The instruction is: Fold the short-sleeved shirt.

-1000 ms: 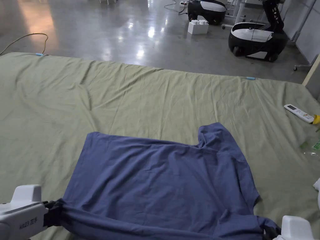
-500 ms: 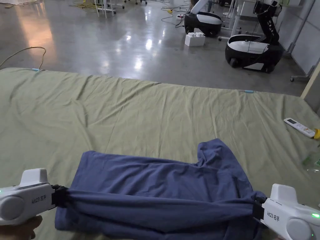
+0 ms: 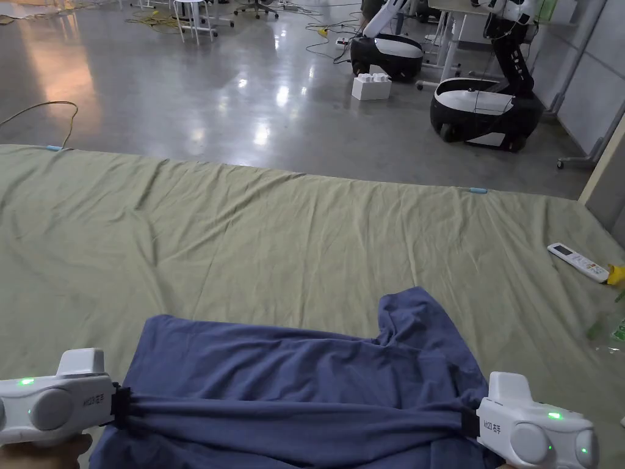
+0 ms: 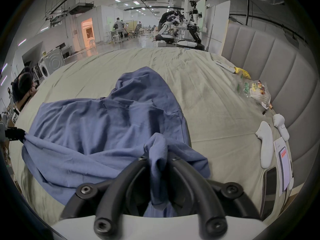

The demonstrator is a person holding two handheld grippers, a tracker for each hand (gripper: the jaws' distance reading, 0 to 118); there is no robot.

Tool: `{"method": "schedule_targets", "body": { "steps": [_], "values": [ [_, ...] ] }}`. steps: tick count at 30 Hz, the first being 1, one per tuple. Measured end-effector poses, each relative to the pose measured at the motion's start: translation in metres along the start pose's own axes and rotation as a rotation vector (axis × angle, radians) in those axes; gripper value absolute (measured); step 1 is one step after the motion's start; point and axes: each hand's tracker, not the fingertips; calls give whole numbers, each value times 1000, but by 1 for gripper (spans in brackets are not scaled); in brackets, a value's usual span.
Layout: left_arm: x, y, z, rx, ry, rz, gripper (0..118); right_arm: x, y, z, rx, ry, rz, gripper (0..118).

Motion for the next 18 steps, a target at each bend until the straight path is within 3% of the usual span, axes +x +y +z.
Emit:
{"method": "schedule_targets", "body": {
  "steps": [2,4,6,15,17,18],
  "values": [
    [1,-2,8,22,-2,-10,7,-3,-5,9,36,-12,11,34],
    [0,0,17,45,-16,-13,37,-3,-6,25,109,-17,-5,55],
    [3,-1,33,107,-14,-23,70,-8,-9,46,193,-29,-29,62],
    [39,-22,110,432,-24,-130,72,-48,-24,128,554,-32,-48,66],
    [46,-31,120,514,-24,-153,71,-60,-27,145,615,-36,-43,51],
    [51,-35,128,554,-24,-162,67,-66,-29,149,628,-35,-50,30]
  ]
}}
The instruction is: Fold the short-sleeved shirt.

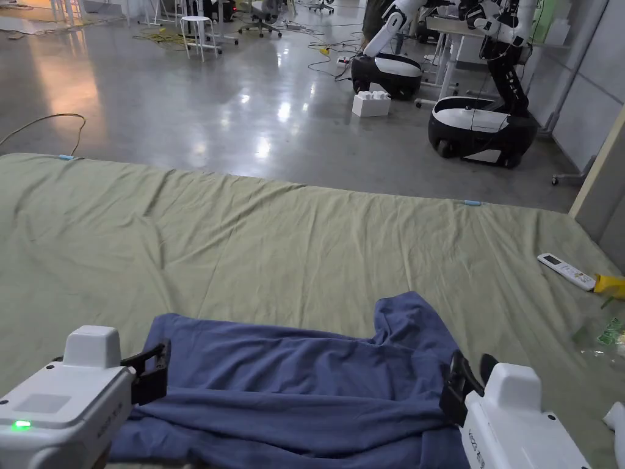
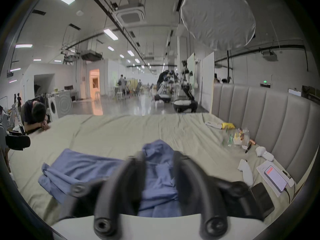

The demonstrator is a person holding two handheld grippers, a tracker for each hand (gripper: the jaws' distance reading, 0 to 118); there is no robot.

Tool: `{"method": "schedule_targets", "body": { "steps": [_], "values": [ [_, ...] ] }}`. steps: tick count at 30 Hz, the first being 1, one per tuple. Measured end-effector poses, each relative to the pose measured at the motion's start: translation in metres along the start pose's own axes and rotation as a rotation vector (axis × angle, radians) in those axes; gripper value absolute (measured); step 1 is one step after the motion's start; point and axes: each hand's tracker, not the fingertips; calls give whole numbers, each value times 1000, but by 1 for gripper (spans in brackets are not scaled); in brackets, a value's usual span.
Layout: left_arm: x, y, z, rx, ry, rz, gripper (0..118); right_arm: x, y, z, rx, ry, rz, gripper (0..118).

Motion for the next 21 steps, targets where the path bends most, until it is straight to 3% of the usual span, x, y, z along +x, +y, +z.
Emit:
{"method": "schedule_targets", "body": {
  "steps": [1,4,6,7,10,15,21],
  "values": [
    [5,2,8,39,2,-3,59,-5,2,7,23,6,-6,15],
    [13,3,24,117,14,-13,16,-16,10,24,111,29,13,7],
    [13,0,28,145,19,-21,10,-21,10,32,107,33,3,5],
    [13,0,31,150,10,-20,5,-24,13,36,156,35,56,4],
    [12,-2,36,164,24,-18,2,-29,16,43,170,12,88,4],
    [2,-12,39,122,20,44,2,-25,16,45,162,-1,55,4],
    [-23,-33,22,-73,9,106,2,-14,8,47,140,-9,64,4]
  ]
}}
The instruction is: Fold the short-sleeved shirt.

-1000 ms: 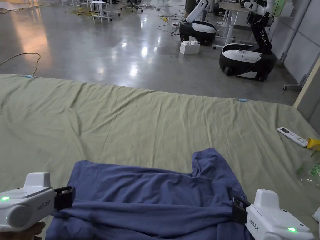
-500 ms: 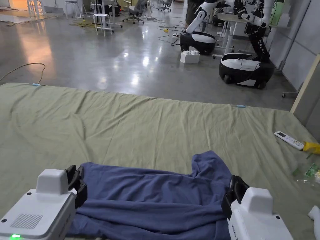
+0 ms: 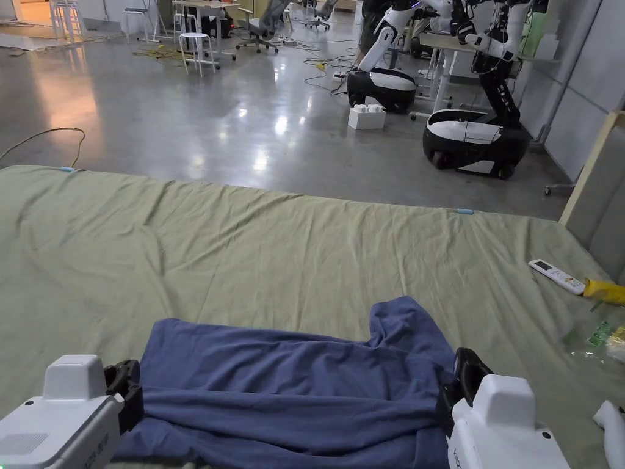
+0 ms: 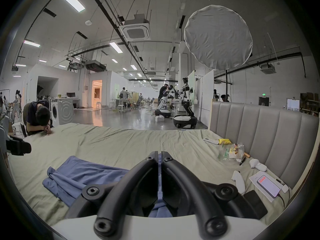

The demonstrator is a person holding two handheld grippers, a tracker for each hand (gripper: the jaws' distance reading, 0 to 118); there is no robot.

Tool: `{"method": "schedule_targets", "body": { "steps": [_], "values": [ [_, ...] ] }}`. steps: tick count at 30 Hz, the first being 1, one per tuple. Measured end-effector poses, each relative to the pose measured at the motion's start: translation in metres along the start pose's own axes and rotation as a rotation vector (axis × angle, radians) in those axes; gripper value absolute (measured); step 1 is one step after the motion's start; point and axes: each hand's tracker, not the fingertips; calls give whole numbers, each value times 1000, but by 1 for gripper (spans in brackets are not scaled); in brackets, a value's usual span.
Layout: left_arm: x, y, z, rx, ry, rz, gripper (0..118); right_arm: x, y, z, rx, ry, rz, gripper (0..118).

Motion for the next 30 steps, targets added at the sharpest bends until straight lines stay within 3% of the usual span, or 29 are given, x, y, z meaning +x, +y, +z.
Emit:
{"method": "schedule_targets", "body": {
  "steps": [13,14,18,19,22,26,29,30],
  "values": [
    [-29,-8,-82,-497,22,36,5,10,-17,-2,-77,-5,7,4],
    [-29,-9,-90,-522,23,27,13,11,-19,-3,-83,-4,8,4],
    [-32,-18,-129,-650,59,-16,66,15,-23,-4,-102,-8,12,4],
    [-31,-21,-137,-692,66,-24,67,16,-24,-5,-108,-10,13,4],
    [-28,-39,-153,-810,82,-99,67,19,-28,-6,-122,-16,19,4],
    [-18,-42,-144,-735,100,-116,61,26,-34,-6,-146,-28,13,4],
    [-20,-46,-140,-716,91,-121,42,31,-40,-9,-171,-35,3,4],
    [-18,-46,-139,-713,87,-129,20,34,-43,-10,-181,-39,-1,4]
  ]
}}
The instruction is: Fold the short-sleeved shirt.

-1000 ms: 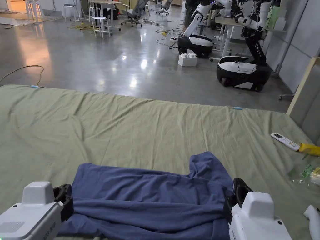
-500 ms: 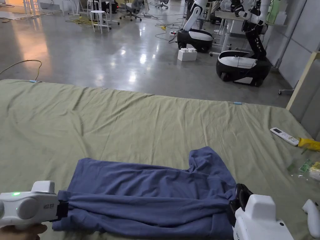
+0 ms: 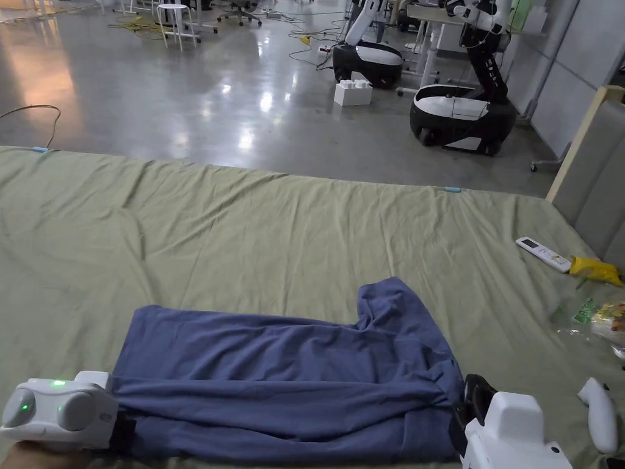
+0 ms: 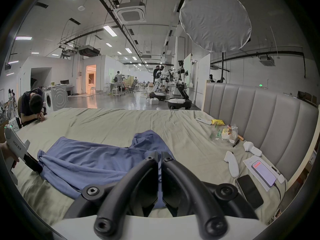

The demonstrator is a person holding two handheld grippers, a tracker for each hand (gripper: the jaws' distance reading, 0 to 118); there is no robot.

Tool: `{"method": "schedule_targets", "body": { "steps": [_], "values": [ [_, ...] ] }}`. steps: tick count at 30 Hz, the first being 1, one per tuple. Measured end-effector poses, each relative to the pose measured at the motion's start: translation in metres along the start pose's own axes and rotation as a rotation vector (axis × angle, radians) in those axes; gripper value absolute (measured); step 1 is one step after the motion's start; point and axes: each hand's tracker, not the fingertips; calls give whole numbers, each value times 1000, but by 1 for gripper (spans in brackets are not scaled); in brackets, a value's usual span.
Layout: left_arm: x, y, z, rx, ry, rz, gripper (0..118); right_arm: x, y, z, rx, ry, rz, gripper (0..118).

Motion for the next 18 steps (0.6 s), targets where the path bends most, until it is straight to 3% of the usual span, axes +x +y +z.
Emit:
{"method": "schedule_targets", "body": {
  "steps": [1,7,8,9,12,18],
  "values": [
    [2,-1,2,7,4,-30,13,3,-2,-2,-19,-8,-9,4],
    [0,-10,13,42,-25,-77,7,36,-20,-27,-206,-24,-98,4],
    [-2,-12,15,50,-29,-73,7,43,-22,-32,-234,-28,-78,5],
    [-3,-15,18,60,-32,-71,7,50,-26,-40,-292,-13,-78,9],
    [-6,-18,26,91,-29,-71,7,66,-35,-62,-411,43,-71,39],
    [-9,-21,36,134,-34,-50,7,67,-46,-104,-557,98,-46,71]
  ]
}}
